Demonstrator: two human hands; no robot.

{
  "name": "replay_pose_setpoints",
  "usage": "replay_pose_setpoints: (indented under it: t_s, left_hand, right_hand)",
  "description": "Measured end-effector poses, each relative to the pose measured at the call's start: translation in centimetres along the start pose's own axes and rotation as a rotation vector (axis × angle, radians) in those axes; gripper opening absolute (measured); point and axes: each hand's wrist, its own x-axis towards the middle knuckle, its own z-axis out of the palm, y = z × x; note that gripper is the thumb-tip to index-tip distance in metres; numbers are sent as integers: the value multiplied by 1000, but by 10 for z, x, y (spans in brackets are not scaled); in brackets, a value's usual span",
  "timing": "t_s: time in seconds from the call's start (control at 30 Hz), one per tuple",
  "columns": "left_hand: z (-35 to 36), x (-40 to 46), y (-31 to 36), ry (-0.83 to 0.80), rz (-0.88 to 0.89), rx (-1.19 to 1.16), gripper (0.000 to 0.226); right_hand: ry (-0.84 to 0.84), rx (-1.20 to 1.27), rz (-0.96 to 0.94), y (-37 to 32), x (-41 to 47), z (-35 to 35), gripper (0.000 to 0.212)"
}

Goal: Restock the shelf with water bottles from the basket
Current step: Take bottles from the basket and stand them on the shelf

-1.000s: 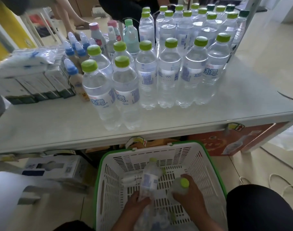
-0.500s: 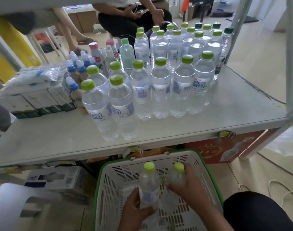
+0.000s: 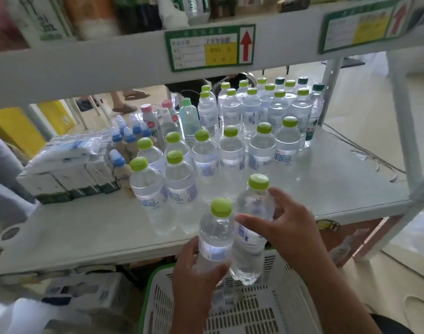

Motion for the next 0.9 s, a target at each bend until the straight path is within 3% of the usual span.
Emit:
replay_pose_setpoints:
  t_s: [0.13, 0.2, 0.27, 0.37, 0.67, 0.9]
  left_hand:
    - [15, 20, 20, 135, 31, 24, 74]
    - [23, 28, 30, 196, 40, 3, 74]
    - [30, 38, 35, 227, 54, -25, 70]
    - [39, 51, 44, 267, 126, -4, 58]
    - [65, 62, 49, 449, -9, 26, 61]
    - [69, 62, 38, 478, 41, 121, 59]
  right_hand:
    - [125, -66, -95, -24, 25, -9, 67]
    - [149, -92, -145, -33, 35, -13, 64]
    - [178, -117, -196, -41, 43, -17, 62]
    - [209, -149, -207, -47, 54, -16, 79]
    - [121, -184, -215, -15, 76, 7, 92]
    - [88, -115, -195, 5, 87, 18, 89]
